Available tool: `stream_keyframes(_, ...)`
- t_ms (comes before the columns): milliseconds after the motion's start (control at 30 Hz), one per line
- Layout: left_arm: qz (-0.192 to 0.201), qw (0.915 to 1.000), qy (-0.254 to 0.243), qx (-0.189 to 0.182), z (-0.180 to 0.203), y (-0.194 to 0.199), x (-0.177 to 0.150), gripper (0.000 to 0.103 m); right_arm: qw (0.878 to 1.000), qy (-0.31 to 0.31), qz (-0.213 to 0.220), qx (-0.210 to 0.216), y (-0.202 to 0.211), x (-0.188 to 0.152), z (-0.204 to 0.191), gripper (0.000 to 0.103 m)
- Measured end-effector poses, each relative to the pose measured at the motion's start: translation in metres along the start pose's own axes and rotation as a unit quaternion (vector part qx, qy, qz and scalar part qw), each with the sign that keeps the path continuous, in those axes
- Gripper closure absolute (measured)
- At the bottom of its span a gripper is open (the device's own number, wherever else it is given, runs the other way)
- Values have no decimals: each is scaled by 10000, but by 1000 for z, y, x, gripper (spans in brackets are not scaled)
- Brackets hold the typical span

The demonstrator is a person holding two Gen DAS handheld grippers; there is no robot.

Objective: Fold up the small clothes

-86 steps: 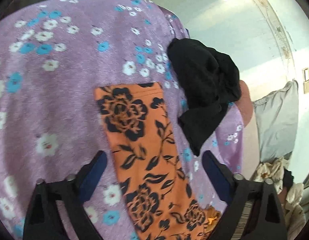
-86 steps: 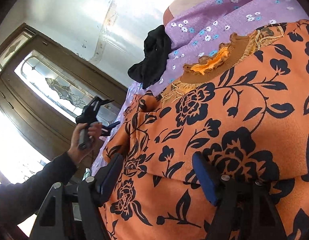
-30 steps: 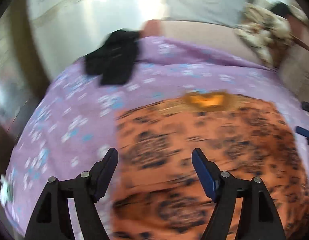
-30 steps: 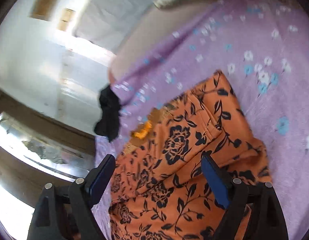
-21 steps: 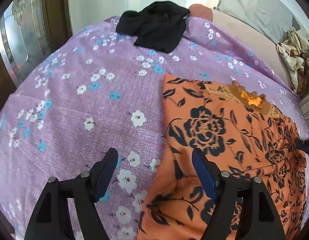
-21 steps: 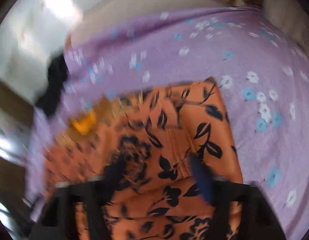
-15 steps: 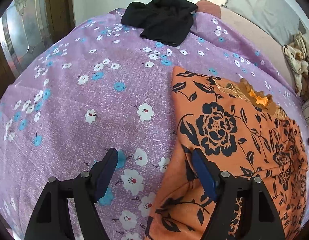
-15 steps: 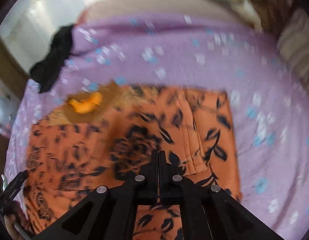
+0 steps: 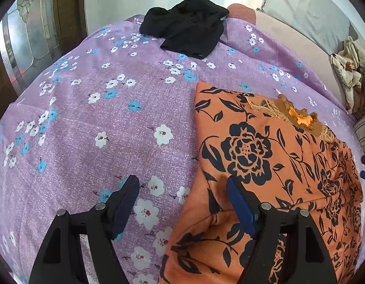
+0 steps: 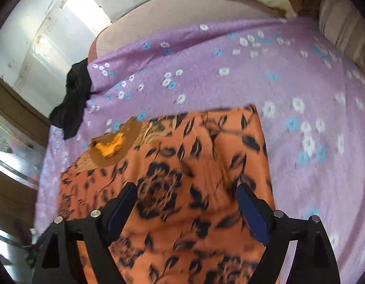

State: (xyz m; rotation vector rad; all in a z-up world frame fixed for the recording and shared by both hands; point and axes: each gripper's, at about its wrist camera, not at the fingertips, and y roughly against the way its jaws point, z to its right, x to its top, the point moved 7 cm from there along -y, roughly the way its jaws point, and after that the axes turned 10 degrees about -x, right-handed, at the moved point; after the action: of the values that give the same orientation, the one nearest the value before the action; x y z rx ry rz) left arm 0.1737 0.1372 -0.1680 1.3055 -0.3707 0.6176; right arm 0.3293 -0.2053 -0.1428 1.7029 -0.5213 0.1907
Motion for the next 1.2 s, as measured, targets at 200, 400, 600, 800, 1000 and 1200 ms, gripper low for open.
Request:
stream_keyframes(200,-69,9999,-97,-9,5,-8,0,26,9955,285,-511,-745,-33,-8,4,85)
stream_keyframes(400,-104,9999,-55,-4,2,-10,0,26,9964,480,-47,-700,23,-3,-3,89)
stream_keyframes(600,-103,9999,12,-4,4,-11,1,26,9931,344,-770,-820,-7,-43,31,46)
stream_keyframes(800,-26,9999,-95,79,3,-6,1,26,9959,199,308,-831,44,-27,23,46)
stream_keyframes(1000,-247,9990,-343,154,10,-17,-3,24,9970,46,-177,755,19,-26,-17,20)
stream_keyframes(1200,-209,9993,-322,17,7,-15,-3,20,9984,-178,99,534,34,-42,5,26)
